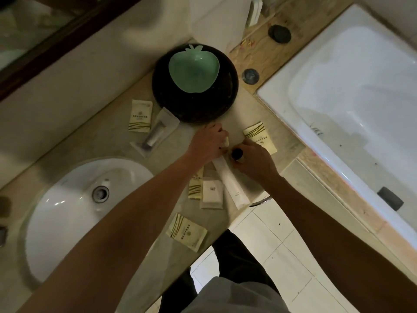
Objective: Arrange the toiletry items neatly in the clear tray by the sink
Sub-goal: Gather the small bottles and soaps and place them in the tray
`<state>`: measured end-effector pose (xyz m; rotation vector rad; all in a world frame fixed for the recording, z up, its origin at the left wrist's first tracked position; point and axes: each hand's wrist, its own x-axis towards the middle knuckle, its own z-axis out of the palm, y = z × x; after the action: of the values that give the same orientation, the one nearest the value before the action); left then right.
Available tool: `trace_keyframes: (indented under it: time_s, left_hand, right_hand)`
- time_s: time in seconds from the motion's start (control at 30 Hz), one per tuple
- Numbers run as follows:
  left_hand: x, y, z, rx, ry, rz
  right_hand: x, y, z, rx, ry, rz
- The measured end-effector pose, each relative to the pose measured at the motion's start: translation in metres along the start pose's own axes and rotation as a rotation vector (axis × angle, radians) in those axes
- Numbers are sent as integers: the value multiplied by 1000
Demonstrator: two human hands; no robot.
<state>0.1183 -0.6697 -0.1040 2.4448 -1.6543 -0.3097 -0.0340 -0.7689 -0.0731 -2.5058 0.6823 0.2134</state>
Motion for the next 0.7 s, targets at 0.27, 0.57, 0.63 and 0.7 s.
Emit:
trace_keyframes:
  time_s: [0.27,0.57,0.63,0.7]
  left_hand:
    - [-108,-37,-56,-40,131,-363]
    - [-459,-128,-103,-100,137,-873]
    - [-531,-142,-105,-97,121,-964]
    - [-600,-157,-105,-67,120,-1038]
  right_hand:
    - [-19,-86,21,-27,58,-175]
    - [-126,-348,170,-120,-147,-645]
    - [-157,-402,202,-135,-176,-721]
    - [-186,-454,236,-181,-209,-809]
